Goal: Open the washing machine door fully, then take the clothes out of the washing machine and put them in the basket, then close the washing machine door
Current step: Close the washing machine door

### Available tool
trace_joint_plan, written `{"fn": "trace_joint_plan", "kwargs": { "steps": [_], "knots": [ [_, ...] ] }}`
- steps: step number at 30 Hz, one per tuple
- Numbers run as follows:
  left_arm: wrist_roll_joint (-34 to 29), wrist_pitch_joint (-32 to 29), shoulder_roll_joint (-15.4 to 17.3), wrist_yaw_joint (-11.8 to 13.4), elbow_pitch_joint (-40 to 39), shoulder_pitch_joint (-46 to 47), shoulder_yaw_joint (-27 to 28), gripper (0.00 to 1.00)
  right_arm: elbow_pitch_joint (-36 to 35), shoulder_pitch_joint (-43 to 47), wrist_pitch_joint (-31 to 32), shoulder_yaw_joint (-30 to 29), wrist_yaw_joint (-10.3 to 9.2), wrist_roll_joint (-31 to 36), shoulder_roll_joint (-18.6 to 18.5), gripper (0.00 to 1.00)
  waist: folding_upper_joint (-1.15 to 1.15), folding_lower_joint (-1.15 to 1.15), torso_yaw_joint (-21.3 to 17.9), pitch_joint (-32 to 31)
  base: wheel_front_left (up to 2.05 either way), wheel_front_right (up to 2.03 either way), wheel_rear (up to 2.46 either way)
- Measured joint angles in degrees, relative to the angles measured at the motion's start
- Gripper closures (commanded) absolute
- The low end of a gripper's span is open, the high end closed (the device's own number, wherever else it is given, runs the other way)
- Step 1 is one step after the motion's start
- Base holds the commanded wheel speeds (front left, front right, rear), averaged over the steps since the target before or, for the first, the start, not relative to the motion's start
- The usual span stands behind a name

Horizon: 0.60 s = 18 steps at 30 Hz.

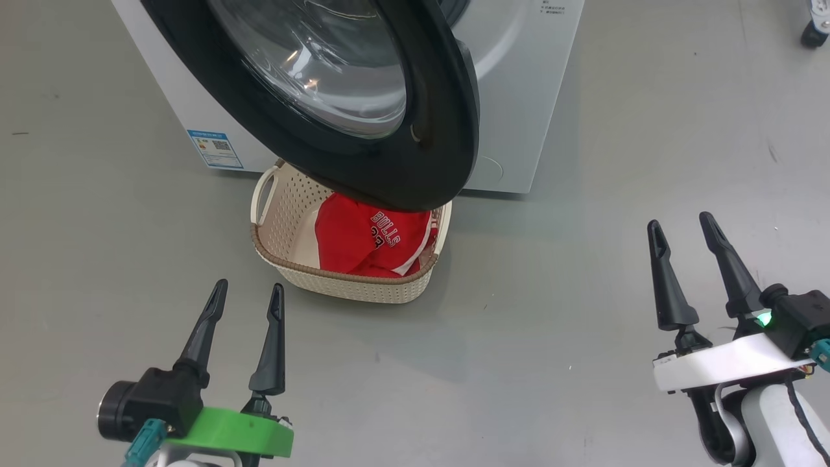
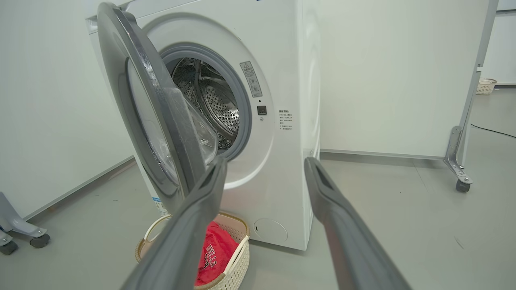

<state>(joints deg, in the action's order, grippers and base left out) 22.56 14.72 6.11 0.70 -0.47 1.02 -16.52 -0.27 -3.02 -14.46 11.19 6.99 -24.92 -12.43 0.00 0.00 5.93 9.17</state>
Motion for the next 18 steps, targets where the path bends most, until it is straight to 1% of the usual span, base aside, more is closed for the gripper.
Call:
{"fn": "trace_joint_plan", "kwargs": {
  "steps": [1,2,3,7,10,15,18],
  "knots": [
    [-0.08,0.0,-0.03,-0.04,-0.05,-0.05,-0.02,0.0,-0.15,0.01,-0.01,-0.23,0.0,0.15,-0.01,0.16,0.0,0.0,0.04,0.08,0.0,0.0,0.0],
    [-0.09,0.0,-0.08,-0.1,-0.13,-0.06,-0.1,0.0,-0.42,0.01,-0.01,-0.63,0.0,0.37,-0.07,0.86,0.0,0.0,0.1,0.2,0.0,0.0,0.0],
    [-0.22,0.0,-0.16,-0.33,-0.23,-0.06,-0.14,0.0,-0.75,0.01,-0.01,-0.89,0.0,0.49,-0.26,1.0,0.0,0.0,0.2,0.36,0.0,0.0,0.0],
    [-0.97,0.0,-0.55,-0.58,-1.08,-0.05,-0.31,0.0,-1.6,-0.07,-0.04,-1.13,0.0,1.23,-1.38,1.0,0.0,0.0,0.71,1.23,0.0,0.0,0.0],
    [-1.0,0.0,-1.16,-0.78,-1.86,-0.05,-0.54,0.0,-3.07,-0.69,-0.04,0.19,0.0,1.75,-2.25,1.0,0.0,0.0,1.22,2.14,0.0,0.0,0.0],
    [-1.91,0.0,-1.59,-1.02,-2.45,0.07,-1.03,0.0,-5.55,-4.67,-0.05,5.86,0.0,3.68,-5.04,1.0,0.0,0.0,2.25,4.13,0.0,0.0,0.0],
    [-2.59,0.0,-1.9,-1.04,-3.04,0.19,-1.66,0.0,-6.8,-7.27,-0.05,10.25,0.0,4.57,-7.3,1.0,0.0,0.0,3.02,5.5,0.0,0.0,0.0]
  ]
}}
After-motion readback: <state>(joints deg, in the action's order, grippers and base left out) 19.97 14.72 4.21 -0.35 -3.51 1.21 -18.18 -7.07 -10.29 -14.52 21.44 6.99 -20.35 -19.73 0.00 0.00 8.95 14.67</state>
